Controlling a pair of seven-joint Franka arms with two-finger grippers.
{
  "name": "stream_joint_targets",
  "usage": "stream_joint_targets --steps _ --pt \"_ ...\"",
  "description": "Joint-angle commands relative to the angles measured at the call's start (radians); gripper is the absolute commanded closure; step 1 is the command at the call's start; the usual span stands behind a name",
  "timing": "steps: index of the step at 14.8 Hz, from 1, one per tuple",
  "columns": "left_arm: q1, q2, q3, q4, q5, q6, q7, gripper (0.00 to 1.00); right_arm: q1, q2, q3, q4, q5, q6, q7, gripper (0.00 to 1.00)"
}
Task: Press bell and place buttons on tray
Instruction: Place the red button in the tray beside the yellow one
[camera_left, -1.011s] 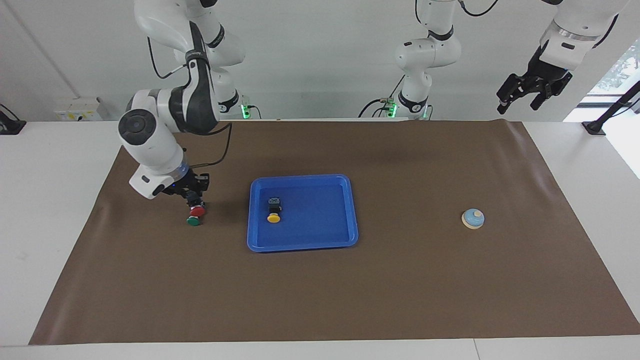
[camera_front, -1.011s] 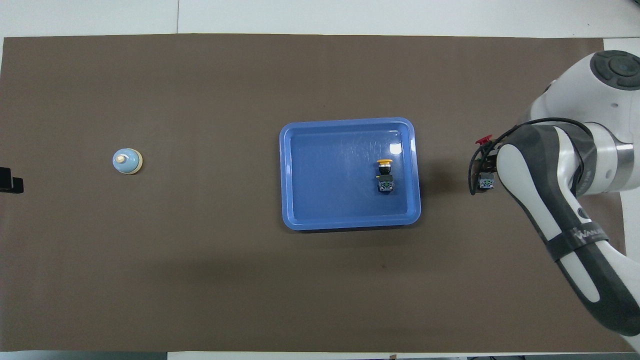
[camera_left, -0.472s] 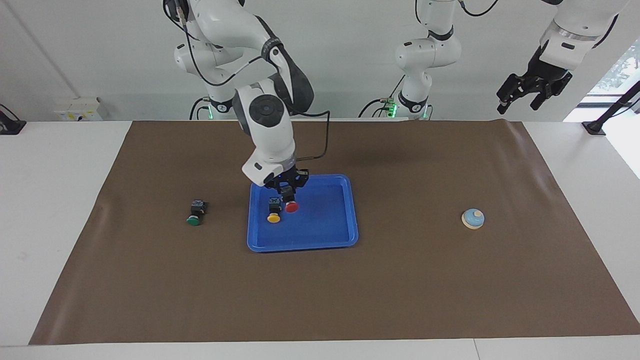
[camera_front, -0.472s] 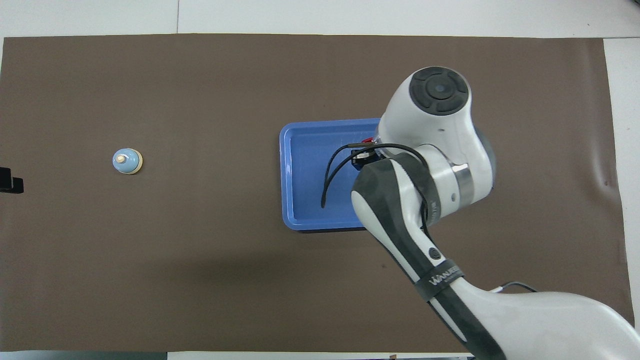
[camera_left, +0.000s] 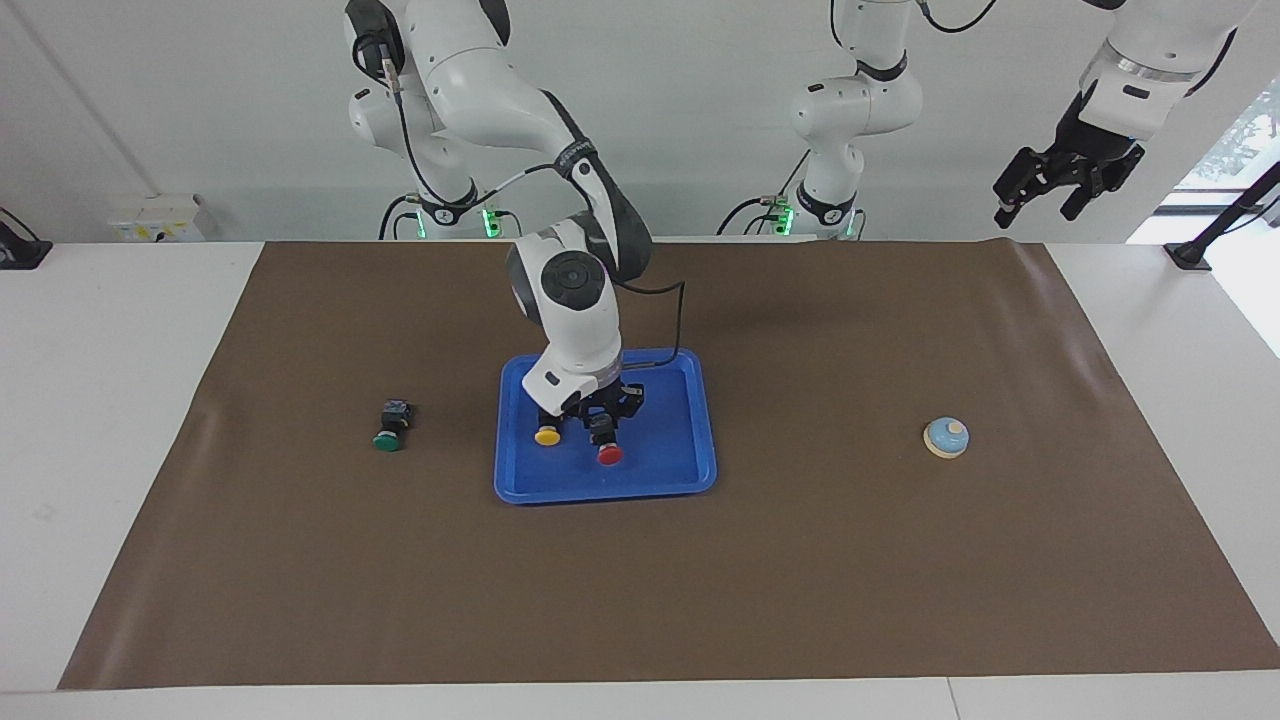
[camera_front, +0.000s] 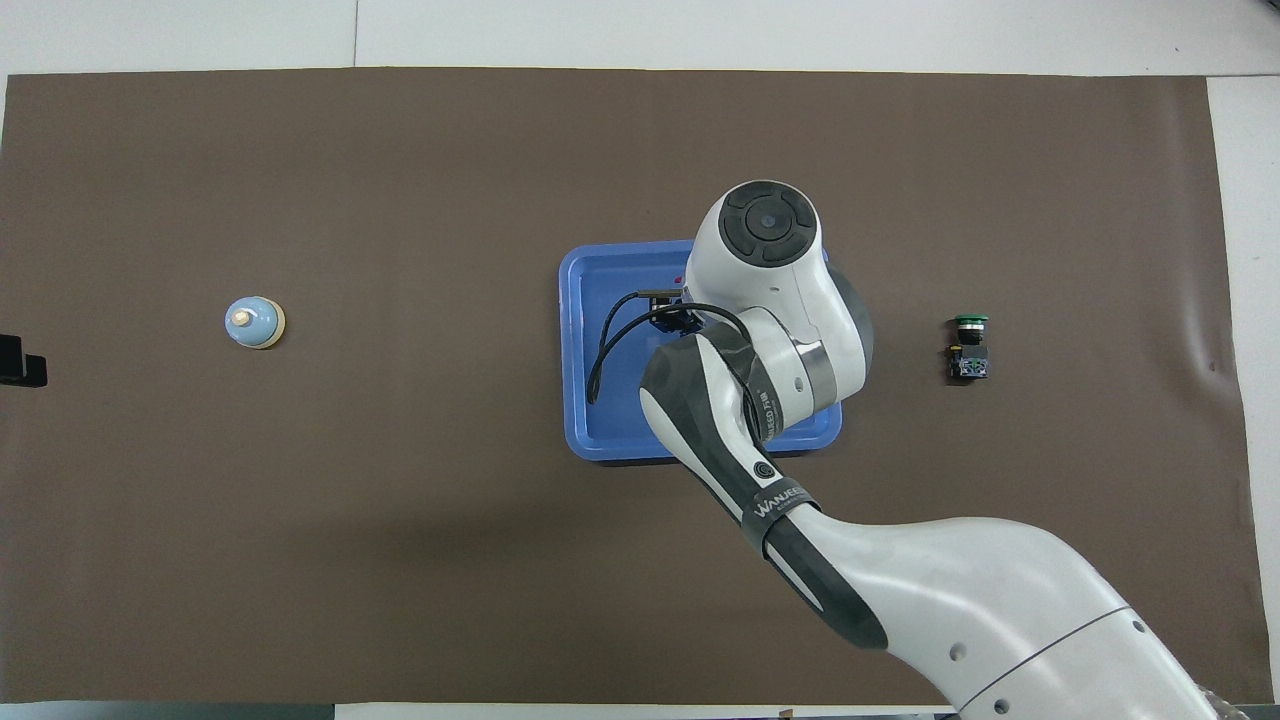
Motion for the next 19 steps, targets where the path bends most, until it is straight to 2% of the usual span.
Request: stream_joint_targets --steps 1,5,6,9,11,13,16,19 --pt "-0.003 -0.002 0.004 0.007 -0.003 -0.018 0.003 0.0 0.005 -0.038 0.0 -0.077 0.043 0.03 0.0 0.78" --pt "-0.005 -0.002 0.004 0.007 -0.003 -0.018 0.002 0.0 0.013 -0.042 0.0 -0.076 0.051 0.021 0.005 0.33" --pt "-0.005 -0.002 0.004 0.007 -0.003 -0.018 0.003 0.0 0.004 -0.043 0.0 -0.065 0.049 0.01 0.003 0.28" --pt "-0.005 -0.002 0.004 0.007 -0.003 -0.018 0.003 0.0 -0.021 -0.081 -0.018 0.007 0.03 -0.134 -0.013 0.2" --pt "-0.005 -0.002 0.004 0.007 -0.003 -0.018 0.003 0.0 -0.111 -0.114 -0.029 -0.013 -0.007 -0.2 -0.126 0.14" --pt "-0.005 -0.002 0.004 0.007 -0.003 -0.018 0.003 0.0 -0.203 -0.135 -0.031 -0.05 -0.03 -0.257 -0.248 0.14" --pt "-0.005 -0.002 0.004 0.007 -0.003 -0.018 0.003 0.0 -0.275 -0.192 -0.031 -0.161 -0.127 -0.245 -0.331 0.13" --pt "-0.005 -0.002 0.004 0.007 -0.003 -0.018 0.002 0.0 -0.334 -0.204 -0.031 -0.203 -0.145 -0.225 -0.342 0.13"
